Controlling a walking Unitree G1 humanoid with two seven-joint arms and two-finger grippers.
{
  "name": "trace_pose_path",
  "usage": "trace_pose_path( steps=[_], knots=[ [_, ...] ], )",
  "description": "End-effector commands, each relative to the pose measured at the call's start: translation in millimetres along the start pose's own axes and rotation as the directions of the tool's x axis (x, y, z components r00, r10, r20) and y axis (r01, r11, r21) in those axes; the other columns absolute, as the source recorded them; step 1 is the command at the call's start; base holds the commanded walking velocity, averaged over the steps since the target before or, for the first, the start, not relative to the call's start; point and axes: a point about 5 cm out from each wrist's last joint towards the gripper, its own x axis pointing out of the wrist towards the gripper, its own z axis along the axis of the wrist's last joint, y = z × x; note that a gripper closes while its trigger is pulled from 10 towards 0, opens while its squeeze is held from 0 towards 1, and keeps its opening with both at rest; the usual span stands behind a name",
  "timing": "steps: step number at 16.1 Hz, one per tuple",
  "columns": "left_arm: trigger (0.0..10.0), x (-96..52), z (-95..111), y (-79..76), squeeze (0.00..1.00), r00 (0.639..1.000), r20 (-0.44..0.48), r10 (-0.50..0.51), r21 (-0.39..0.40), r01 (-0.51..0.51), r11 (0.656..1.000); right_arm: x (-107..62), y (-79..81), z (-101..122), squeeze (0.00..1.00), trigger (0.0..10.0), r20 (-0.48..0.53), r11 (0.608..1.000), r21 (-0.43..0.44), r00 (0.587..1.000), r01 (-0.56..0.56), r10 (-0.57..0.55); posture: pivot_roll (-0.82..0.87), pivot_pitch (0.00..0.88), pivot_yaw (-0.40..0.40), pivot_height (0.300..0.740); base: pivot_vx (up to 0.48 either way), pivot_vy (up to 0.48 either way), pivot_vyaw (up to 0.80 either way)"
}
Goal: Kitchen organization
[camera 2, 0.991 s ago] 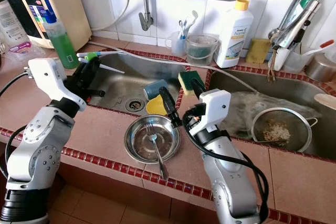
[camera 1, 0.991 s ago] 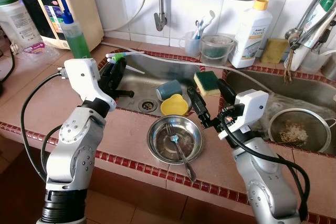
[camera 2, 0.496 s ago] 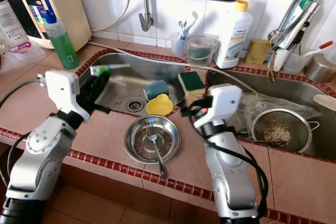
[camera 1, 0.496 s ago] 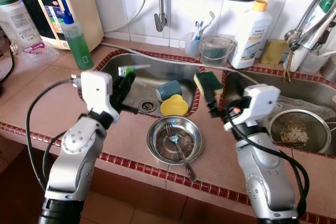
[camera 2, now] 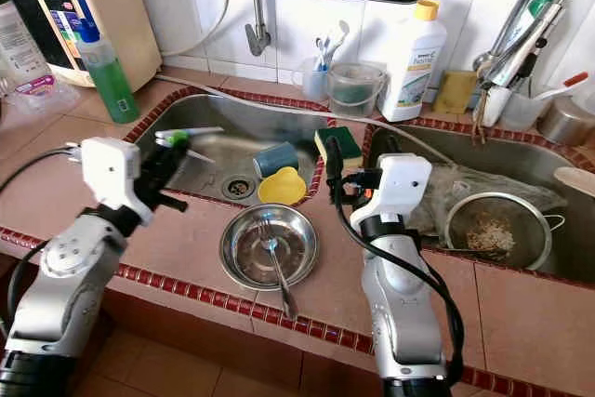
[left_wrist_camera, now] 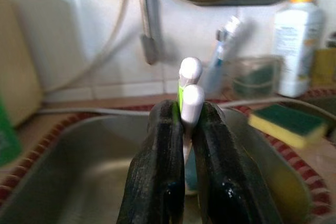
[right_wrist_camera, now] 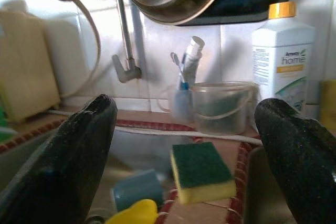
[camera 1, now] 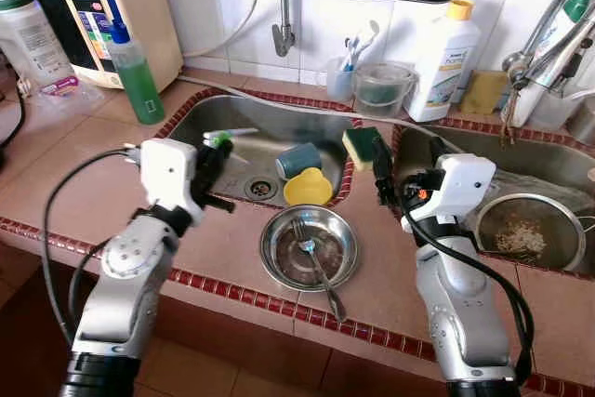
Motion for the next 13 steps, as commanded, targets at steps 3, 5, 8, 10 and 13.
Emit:
trace_pose_path(
  steps=[3, 5, 8, 10, 13],
  knots=[
    [10.0, -11.5, -12.6, 6.1, 0.0, 0.998, -0.033, 0.054, 0.051, -0.052, 0.997, -1.4, -2.4, -4.9, 0.0, 10.0, -0.002, 1.0, -0.024, 1.0, 0.019, -0.019, -0.12, 0.005, 0.03, 0.74, 0.0, 0.0, 0.0],
    [10.0, -12.5, -13.6, 5.6, 0.0, 0.999, -0.04, 0.037, 0.039, -0.035, 0.999, -1.0, -1.6, -4.6, 0.0, 10.0, 0.003, 1.0, -0.024, 1.0, 0.012, -0.012, -0.12, 0.005, 0.03, 0.74, 0.0, 0.0, 0.0],
    [10.0, -12.3, -12.1, 8.0, 0.0, 0.999, -0.037, 0.029, 0.036, -0.027, 0.999, -2.8, 4.5, -3.2, 0.0, 10.0, 0.026, 1.0, -0.015, 1.0, -0.014, 0.015, -0.11, 0.014, 0.026, 0.74, 0.0, 0.0, 0.0],
    [10.0, -12.9, -12.0, 7.2, 0.0, 0.999, -0.036, 0.027, 0.023, -0.026, 0.999, -4.7, 5.7, -2.6, 0.0, 10.0, 0.032, 1.0, -0.008, 0.999, -0.021, 0.021, -0.11, 0.017, 0.028, 0.74, 0.0, 0.0, 0.0],
    [10.0, -13.9, -12.2, 4.7, 0.0, 0.999, -0.036, 0.017, 0.005, -0.017, 1.0, -7.8, 6.3, -2.7, 0.0, 10.0, 0.036, 1.0, -0.001, 0.999, -0.03, 0.03, -0.11, 0.02, 0.03, 0.74, 0.181, 0.0, 0.0]
  ],
)
